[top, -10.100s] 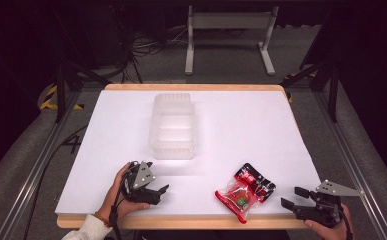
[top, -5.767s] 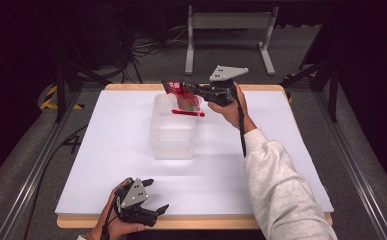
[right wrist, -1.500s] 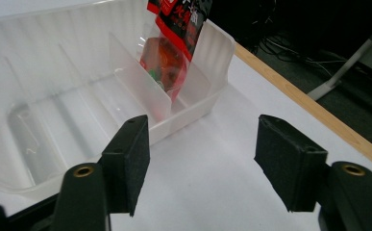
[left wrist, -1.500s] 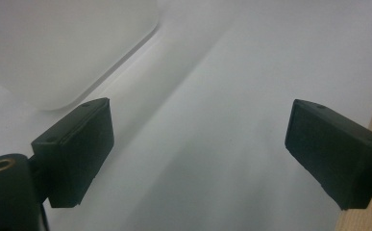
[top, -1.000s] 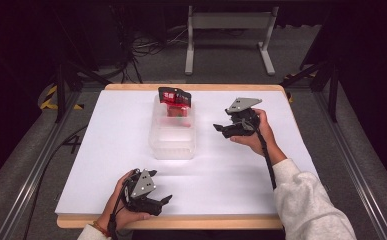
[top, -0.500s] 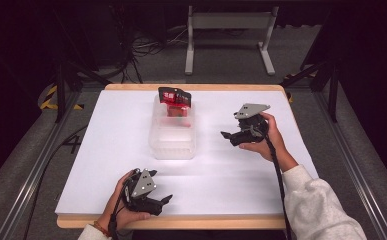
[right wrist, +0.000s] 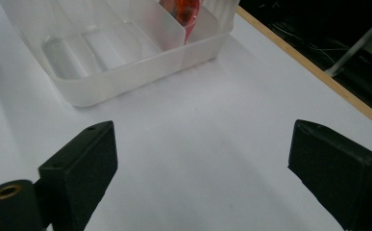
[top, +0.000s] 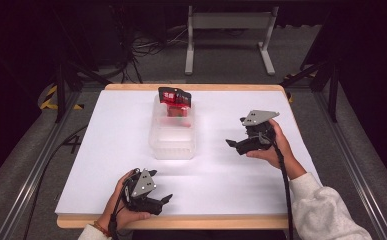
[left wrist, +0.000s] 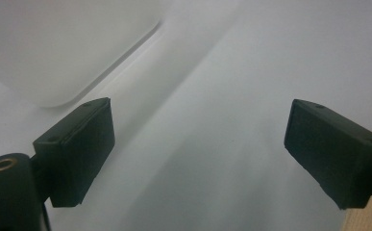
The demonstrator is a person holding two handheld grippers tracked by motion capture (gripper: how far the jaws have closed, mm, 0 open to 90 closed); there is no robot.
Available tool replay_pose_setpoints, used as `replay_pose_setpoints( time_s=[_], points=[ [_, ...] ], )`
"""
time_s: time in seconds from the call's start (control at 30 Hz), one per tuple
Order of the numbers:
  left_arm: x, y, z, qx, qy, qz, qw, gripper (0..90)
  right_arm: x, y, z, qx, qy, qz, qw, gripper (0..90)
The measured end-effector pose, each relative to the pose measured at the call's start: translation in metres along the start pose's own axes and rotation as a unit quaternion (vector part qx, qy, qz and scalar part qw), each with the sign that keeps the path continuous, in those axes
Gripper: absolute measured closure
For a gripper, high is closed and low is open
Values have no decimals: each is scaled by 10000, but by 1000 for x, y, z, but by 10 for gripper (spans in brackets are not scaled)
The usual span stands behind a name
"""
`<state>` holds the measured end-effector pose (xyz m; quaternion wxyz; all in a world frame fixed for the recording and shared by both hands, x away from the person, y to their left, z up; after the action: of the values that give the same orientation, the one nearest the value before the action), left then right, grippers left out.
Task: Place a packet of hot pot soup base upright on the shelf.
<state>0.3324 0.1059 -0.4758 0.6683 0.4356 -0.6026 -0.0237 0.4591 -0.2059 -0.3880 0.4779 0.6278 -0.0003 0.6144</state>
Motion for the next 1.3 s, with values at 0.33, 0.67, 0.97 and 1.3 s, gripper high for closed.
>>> replay_pose_setpoints(
  time_s=[0.33, 0.67, 0.97, 1.3],
  points=[
    [0, 1, 0, -43, -12, 10, 10000, 120, -15, 13, -5, -254, 283, -125, 9992, 114],
    [0, 1, -1, -9, 3, 3, 10000, 119, -36, 30, -4, -400, 168, -98, 9990, 120],
    [-1, 0, -2, 2, -3, -34, 10000, 118, -57, 42, -12, -407, 204, -177, 9988, 127],
    [-2, 0, -3, 16, -25, -68, 10000, 115, -84, 49, -21, -561, 356, -333, 9972, 120]
  ],
)
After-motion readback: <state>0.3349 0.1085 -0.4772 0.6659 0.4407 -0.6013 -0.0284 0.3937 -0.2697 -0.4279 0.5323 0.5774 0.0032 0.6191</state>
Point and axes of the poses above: each handheld gripper's, and its own axes: y roughly backward along the jaws, x roughly out of its top, z roughly to its right, the point moved 5 cm from there along -y, roughly forward along the jaws
